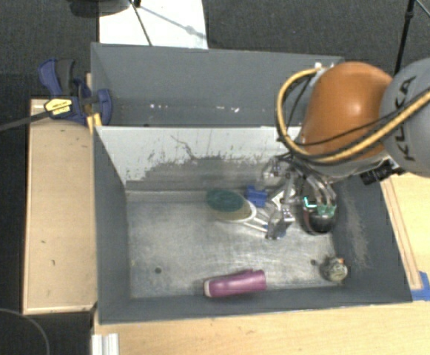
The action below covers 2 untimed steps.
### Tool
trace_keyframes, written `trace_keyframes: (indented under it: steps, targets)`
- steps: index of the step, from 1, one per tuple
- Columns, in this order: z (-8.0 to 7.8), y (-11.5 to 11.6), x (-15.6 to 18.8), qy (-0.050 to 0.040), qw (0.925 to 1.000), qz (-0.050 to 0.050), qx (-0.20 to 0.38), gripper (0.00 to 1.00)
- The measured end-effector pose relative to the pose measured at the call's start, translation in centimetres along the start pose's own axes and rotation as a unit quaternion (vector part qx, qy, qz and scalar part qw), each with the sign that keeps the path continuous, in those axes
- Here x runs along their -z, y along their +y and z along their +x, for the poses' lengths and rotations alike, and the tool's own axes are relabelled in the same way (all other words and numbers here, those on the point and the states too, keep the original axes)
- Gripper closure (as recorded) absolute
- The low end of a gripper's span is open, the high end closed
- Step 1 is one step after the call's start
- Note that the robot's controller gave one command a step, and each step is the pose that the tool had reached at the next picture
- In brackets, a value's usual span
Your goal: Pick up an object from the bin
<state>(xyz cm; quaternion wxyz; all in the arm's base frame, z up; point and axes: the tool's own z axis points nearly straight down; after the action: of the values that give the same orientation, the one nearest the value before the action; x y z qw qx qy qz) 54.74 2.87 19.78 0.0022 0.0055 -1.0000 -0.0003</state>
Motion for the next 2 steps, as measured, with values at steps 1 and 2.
trace_keyframes:
  steps: [1, 2]
  targets:
    - [-4.2, 2.1, -12.5, -0.0035, 0.9883, -0.001, -0.153, 0.00]
    - [-2.9, 4.3, -9.7, -0.0044, 0.9768, -0.001, -0.214, 0.00]
